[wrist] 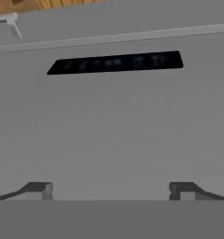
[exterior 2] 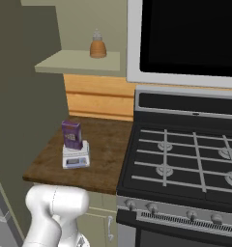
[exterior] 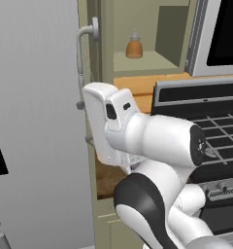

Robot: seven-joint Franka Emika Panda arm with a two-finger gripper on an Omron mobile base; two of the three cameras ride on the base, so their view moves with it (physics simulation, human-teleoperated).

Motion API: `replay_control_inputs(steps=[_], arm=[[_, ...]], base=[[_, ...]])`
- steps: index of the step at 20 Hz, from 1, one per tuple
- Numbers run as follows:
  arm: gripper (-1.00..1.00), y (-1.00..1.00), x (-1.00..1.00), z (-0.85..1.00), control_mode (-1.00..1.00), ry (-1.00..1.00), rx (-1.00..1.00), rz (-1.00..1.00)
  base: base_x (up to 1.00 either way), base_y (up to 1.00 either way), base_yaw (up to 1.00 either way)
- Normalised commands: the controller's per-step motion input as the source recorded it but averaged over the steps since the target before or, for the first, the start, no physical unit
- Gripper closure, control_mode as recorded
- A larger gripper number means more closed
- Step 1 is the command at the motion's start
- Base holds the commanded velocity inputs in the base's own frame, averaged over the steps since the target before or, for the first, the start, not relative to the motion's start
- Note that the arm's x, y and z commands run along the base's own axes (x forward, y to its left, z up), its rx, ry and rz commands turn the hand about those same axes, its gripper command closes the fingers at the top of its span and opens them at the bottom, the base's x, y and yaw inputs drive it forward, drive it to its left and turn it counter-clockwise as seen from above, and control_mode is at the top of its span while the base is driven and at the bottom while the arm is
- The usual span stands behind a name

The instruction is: Pick the cereal and place it on the digital scale for weighing, and close the cabinet.

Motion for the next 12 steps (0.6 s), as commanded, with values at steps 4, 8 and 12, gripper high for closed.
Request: replay_control_inputs(steps=[4,8,12], arm=[[-1.00,-0.48,0.38,0.00,-1.00,0.00,0.00,-0.10],[-1.00,-0.93,0.22,0.00,-1.00,0.00,0.05,-0.10],[-1.00,-1.00,0.36,0.00,-1.00,0.00,0.05,-0.11]], base=[[0.00,0.00,0.00],[0.00,0.00,0.00],[0.00,0.00,0.00]])
